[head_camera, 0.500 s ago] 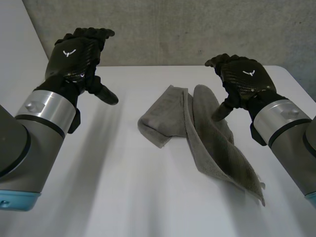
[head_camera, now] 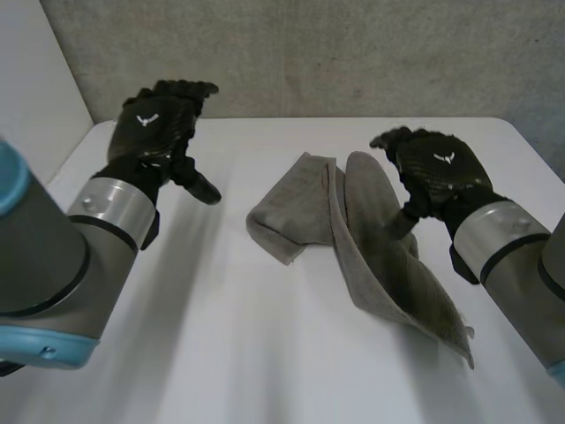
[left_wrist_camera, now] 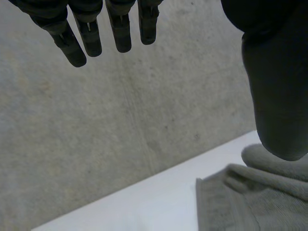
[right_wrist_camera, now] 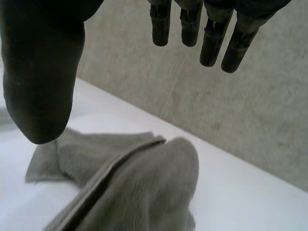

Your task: Fold the towel.

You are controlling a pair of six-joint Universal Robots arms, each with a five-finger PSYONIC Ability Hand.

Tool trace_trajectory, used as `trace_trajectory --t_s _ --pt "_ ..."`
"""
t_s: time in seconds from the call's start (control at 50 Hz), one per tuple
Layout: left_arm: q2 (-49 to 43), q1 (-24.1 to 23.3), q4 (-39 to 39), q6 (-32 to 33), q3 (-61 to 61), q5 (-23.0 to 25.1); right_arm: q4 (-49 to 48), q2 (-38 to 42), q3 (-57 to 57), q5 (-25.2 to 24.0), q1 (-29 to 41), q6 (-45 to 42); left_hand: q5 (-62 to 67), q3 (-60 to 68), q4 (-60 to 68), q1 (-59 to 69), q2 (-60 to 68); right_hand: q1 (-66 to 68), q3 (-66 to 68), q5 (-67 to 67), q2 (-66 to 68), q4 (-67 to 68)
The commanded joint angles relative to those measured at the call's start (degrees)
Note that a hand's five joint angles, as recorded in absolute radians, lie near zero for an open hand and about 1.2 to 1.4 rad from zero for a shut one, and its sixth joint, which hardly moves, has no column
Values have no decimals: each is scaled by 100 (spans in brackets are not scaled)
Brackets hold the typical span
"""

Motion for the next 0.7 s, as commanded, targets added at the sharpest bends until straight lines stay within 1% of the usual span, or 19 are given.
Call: trace_trajectory --t_s 0.02,0.06,0.08,0.12,0.14,0.18,0.2,0.22,0.3,0.34,0.46,0.52,0.56,0.58,0.6,0.62,0.66,0.68,0.7 --pt "-691 -12 -5 25 410 494 147 -154 471 121 -93 -43 -1067 -116 -153 -160 -143 -264 -304 -358 -367 -344" --pt "-1067 -64 -22 95 707 862 103 -268 829 59 -84 -52 -1017 -65 -103 -110 -93 -264 -304 -358 -367 -344" --pt "-1069 -64 -23 95 709 864 103 -268 831 59 -84 -52 -1017 -65 -103 -110 -93 -264 -304 -358 -367 -344" --pt "-1471 -99 -31 226 1015 1196 59 -312 1146 59 -41 -96 -983 -32 -69 -76 -59 -264 -304 -358 -367 -344" --pt "-1473 -99 -31 227 1016 1198 59 -312 1147 59 -40 -96 -983 -32 -69 -76 -59 -264 -304 -358 -367 -344" --pt "-1858 -187 -23 410 1305 1486 -3 -304 1297 59 -23 -175 -966 -15 -52 -59 -42 -264 -304 -358 -367 -344" --pt "-1860 -187 -23 411 1306 1488 -98 -260 1419 68 -23 -271 -966 -15 -52 -59 -42 -264 -304 -358 -367 -344" --pt "-2051 -266 -14 507 1454 1592 -230 -225 1559 68 -49 -376 -966 -15 -52 -59 -42 -264 -304 -358 -367 -344" --pt "-2387 -425 -14 684 1737 1681 -504 -172 1780 68 -93 -527 -966 -15 -52 -59 -42 -264 -304 -358 -367 -344" --pt "-2658 -486 -14 798 1956 1681 -775 64 1894 68 -93 -588 -950 2 -36 -43 -26 264 224 170 160 183" --pt "-3002 -565 -23 842 2185 1690 -943 514 1921 68 -84 -615 -916 36 -2 -9 8 367 327 273 263 286" --pt "-3178 -662 -31 895 2291 1698 -952 742 1886 68 -84 -623 -882 69 32 25 42 670 629 576 566 589" --pt "-3327 -732 -31 1069 2378 1698 -961 961 1833 77 -93 -658 -799 153 115 109 125 2158 2118 2064 2055 2078" --pt "-3328 -732 -31 1071 2379 1698 -961 962 1833 77 -93 -659 -798 153 116 109 126 2167 2126 2073 2063 2086" --pt "-3380 -758 -40 1192 2405 1698 -961 1014 1798 77 -93 -676 -748 203 166 159 176 3299 3259 3205 3196 3219" --pt "-3380 -759 -40 1194 2405 1698 -961 1015 1798 77 -93 -676 -748 204 166 160 176 3311 3270 3216 3207 3230" --pt "-3433 -802 -49 1465 2414 1707 -969 997 1772 59 -102 -685 -630 321 283 277 294 5621 5581 5527 5518 5541" --pt "-3433 -803 -49 1466 2414 1707 -969 997 1771 59 -102 -685 -630 322 284 277 294 5632 5592 5538 5528 5551" --pt "-3433 -820 -49 1562 2405 1699 -995 980 1780 42 -93 -685 -596 355 317 311 328 6398 6358 6304 6294 6317"
